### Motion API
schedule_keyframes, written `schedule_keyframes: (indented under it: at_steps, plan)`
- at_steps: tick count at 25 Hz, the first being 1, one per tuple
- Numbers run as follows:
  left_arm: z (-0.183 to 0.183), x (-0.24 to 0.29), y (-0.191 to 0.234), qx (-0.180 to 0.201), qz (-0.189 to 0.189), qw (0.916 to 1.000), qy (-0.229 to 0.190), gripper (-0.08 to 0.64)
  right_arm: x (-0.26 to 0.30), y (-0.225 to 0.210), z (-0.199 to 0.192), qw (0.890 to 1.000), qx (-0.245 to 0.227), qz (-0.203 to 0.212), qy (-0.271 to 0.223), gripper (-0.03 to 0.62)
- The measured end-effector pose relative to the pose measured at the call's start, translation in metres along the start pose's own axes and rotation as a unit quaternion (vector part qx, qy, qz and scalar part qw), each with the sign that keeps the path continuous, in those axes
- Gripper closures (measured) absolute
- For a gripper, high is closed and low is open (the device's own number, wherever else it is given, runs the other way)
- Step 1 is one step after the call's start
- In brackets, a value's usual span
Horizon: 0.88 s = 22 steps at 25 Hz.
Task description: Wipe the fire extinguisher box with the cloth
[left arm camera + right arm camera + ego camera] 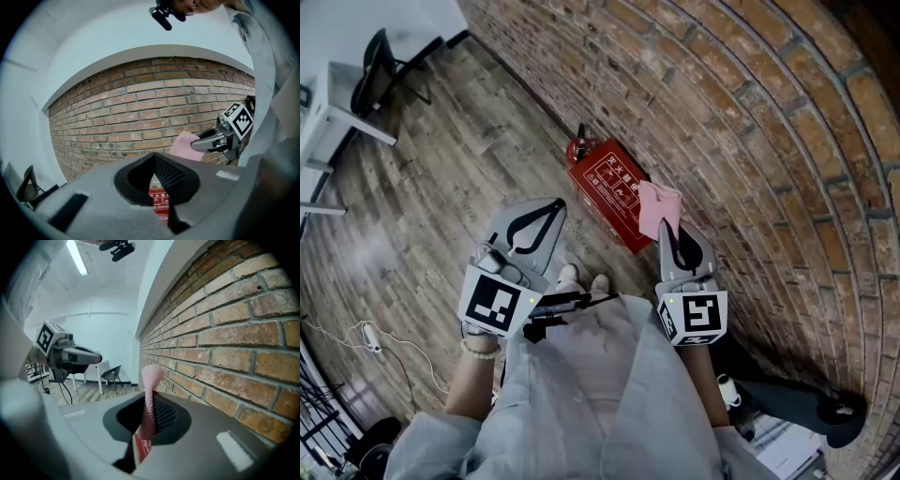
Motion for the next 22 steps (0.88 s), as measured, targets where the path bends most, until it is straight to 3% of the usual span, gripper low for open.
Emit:
schedule_keyframes:
  at_steps: [22]
  plan:
    - [0.009,0.019,0.003,0.006,-0.019,0.9997,-0.018,0.561,0.006,-0.006,0.003,0.999,-0.031,-0.004,0.021,0.566]
Point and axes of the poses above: the fingertips, and each gripper's own axes: x forward along the fingers, y to its left, z out of its top, the point moved 7 cm from there along -x, backward along the fingers, and after that the axes turned 4 degrees about -y, right-handed, at the moved point
